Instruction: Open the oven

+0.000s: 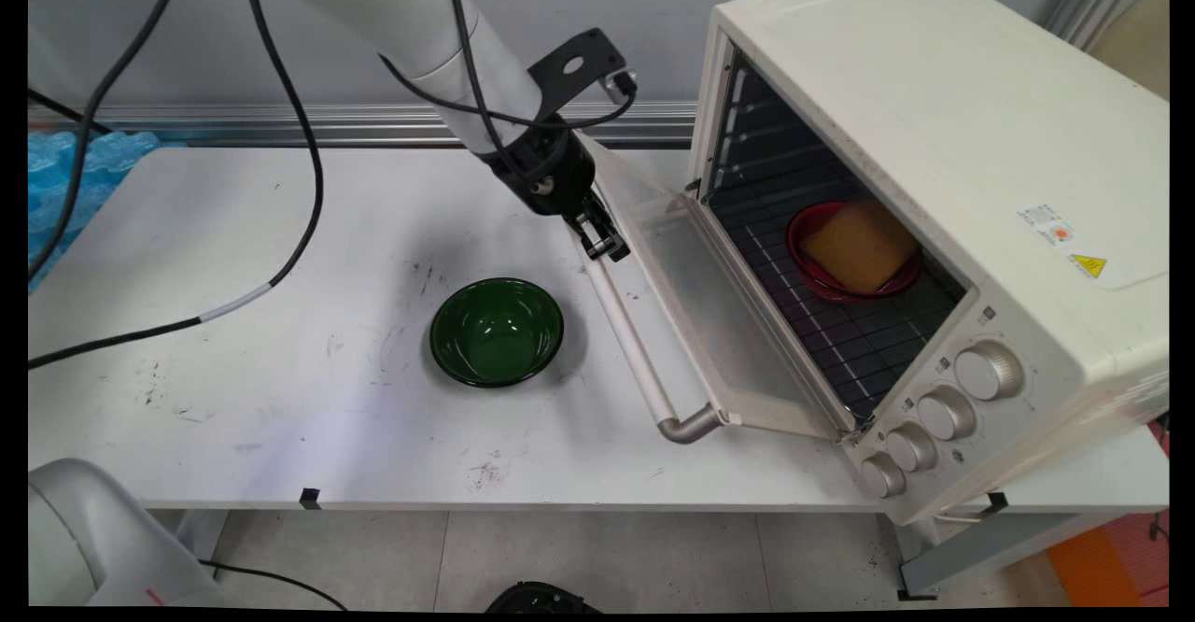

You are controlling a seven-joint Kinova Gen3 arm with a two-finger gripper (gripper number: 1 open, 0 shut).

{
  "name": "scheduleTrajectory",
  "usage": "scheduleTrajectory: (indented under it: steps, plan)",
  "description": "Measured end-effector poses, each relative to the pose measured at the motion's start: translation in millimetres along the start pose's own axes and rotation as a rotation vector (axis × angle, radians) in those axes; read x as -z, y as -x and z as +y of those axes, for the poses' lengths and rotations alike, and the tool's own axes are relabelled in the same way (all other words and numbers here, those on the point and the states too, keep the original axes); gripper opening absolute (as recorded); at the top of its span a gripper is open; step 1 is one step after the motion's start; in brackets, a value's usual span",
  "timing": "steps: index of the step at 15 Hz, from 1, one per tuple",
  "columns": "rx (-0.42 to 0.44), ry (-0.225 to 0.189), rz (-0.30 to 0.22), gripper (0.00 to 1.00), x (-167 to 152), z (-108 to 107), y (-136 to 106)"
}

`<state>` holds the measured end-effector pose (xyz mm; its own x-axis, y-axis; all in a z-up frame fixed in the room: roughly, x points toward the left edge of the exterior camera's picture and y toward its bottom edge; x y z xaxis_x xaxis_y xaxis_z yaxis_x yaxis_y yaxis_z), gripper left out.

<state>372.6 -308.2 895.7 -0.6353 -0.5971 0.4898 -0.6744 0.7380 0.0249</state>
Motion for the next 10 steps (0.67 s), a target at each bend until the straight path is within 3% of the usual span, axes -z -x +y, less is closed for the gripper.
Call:
scheduleTrajectory:
  steps: [10]
  plan:
    - [-0.001, 0.004, 0.026, 0.0, -13, -5, 22]
